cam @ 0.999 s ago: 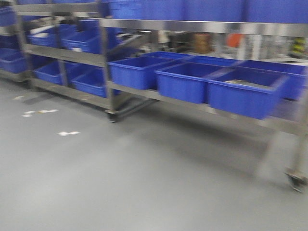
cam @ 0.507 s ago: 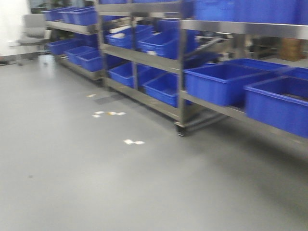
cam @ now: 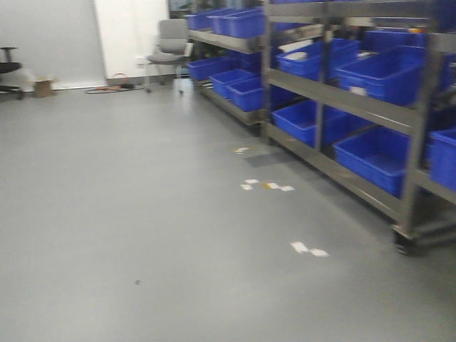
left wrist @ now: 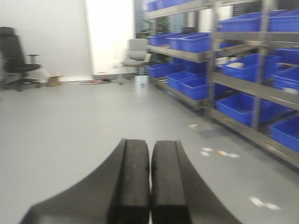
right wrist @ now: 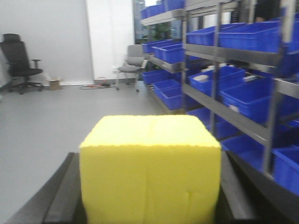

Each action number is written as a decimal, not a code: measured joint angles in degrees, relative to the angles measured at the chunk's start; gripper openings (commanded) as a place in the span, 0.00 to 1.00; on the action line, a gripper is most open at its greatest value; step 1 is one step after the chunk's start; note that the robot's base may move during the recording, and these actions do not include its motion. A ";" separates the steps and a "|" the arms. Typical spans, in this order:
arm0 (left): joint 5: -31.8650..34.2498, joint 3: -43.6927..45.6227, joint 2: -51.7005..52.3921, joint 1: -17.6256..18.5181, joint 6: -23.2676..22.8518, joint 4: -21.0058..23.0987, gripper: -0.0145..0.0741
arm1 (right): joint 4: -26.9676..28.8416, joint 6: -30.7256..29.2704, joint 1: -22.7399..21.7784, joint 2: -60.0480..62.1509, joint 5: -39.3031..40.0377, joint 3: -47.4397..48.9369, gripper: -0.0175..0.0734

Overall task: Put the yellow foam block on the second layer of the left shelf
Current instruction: 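Drive the base down the aisle toward the shelf of blue bins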

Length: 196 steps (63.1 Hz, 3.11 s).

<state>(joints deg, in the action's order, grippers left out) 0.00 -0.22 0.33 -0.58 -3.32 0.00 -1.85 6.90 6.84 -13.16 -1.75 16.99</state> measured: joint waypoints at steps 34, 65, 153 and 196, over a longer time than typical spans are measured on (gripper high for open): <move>0.00 0.00 0.00 0.00 0.00 0.00 0.30 | 0.00 0.00 0.00 0.00 0.00 0.00 0.74; 0.00 0.00 0.00 0.00 0.00 0.00 0.30 | 0.00 0.00 0.00 0.00 0.00 0.00 0.74; 0.00 0.00 0.00 0.00 0.00 0.00 0.30 | 0.00 0.00 0.00 0.00 0.00 0.00 0.74; 0.00 0.00 0.00 0.00 0.00 0.00 0.30 | 0.00 0.00 0.00 0.00 0.00 0.00 0.74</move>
<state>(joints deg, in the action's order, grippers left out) 0.00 -0.22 0.33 -0.58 -3.32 0.00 -1.85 6.90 6.84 -13.16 -1.75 16.99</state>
